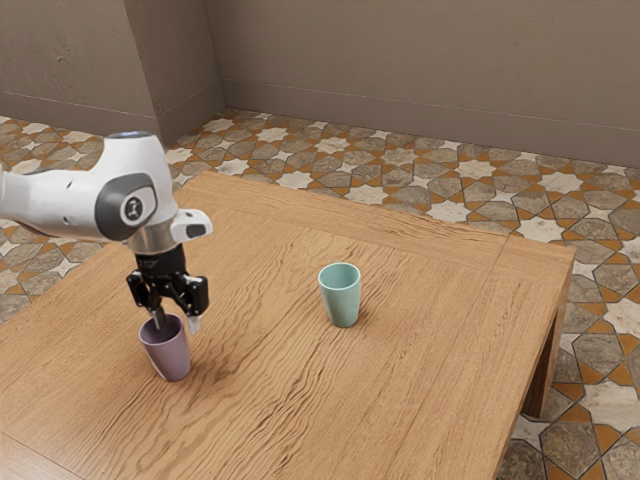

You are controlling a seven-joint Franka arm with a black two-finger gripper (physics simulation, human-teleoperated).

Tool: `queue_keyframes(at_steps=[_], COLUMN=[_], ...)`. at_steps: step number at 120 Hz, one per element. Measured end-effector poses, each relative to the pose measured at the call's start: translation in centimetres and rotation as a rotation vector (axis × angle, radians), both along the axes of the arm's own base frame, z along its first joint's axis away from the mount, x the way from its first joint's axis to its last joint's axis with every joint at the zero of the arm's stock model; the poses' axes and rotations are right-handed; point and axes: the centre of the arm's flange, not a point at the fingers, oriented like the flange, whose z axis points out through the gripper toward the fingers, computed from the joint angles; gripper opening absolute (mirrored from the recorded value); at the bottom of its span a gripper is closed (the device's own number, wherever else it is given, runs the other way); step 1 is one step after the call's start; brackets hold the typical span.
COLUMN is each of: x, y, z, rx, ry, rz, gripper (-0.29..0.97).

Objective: Place the left cup onto the right cup

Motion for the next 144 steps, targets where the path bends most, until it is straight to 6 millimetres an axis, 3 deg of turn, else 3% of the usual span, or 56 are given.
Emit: queue_keyframes(at_steps=[43,72,115,144], x=[-0.2,0.2,0.4,0.4], y=[1.4,0.0,0.2,0.2], z=[-1.7,-2.9,-3.2,-3.3], rx=[0.000,0.000,0.002,0.004], ry=[0.009,0.017,0.013,0.012], rz=[0.029,0.001,0.016,0.024], gripper=[0.40,0.38,0.04,-0.07])
